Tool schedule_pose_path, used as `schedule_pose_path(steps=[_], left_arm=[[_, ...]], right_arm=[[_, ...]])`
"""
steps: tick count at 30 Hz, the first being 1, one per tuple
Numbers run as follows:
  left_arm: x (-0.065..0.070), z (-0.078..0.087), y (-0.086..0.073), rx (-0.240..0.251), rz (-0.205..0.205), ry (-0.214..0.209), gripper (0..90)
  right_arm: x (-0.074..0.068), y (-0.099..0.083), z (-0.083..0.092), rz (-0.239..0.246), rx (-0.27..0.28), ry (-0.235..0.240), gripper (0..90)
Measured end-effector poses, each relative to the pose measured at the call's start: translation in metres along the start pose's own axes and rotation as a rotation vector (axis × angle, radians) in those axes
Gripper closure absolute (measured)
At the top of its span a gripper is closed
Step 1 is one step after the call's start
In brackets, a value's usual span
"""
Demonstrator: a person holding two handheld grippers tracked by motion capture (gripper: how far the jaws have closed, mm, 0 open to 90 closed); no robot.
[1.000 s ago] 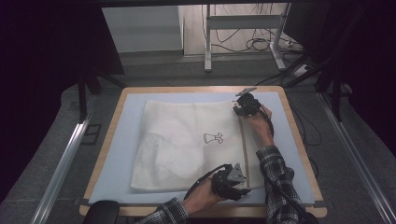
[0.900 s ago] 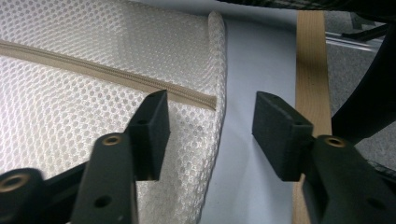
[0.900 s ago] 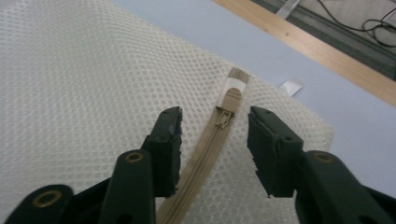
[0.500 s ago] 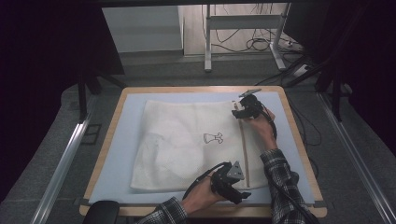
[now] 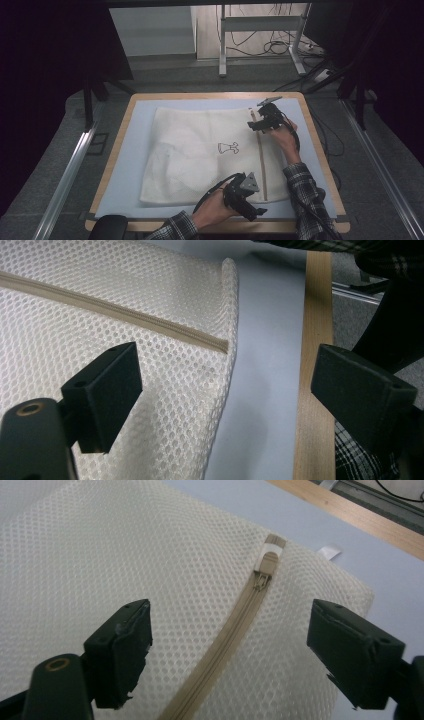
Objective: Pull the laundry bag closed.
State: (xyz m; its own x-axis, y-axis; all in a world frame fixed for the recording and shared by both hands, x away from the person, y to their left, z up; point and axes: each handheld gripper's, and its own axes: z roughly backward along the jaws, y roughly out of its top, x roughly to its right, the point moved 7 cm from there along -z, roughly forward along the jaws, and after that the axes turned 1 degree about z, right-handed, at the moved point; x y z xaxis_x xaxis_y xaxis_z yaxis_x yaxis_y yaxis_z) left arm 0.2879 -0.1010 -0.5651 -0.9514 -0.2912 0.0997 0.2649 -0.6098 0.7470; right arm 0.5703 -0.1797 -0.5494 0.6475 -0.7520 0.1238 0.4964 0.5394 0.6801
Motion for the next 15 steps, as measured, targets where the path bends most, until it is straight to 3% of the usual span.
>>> schedule_pose_path(steps=[15], left_arm=[[-0.003,0.011,-0.01,-0.018,-0.002,0.024,7.4]], right_arm=[[-0.018,-0.004,0.012,-0.013,0.0,0.051,5.6]])
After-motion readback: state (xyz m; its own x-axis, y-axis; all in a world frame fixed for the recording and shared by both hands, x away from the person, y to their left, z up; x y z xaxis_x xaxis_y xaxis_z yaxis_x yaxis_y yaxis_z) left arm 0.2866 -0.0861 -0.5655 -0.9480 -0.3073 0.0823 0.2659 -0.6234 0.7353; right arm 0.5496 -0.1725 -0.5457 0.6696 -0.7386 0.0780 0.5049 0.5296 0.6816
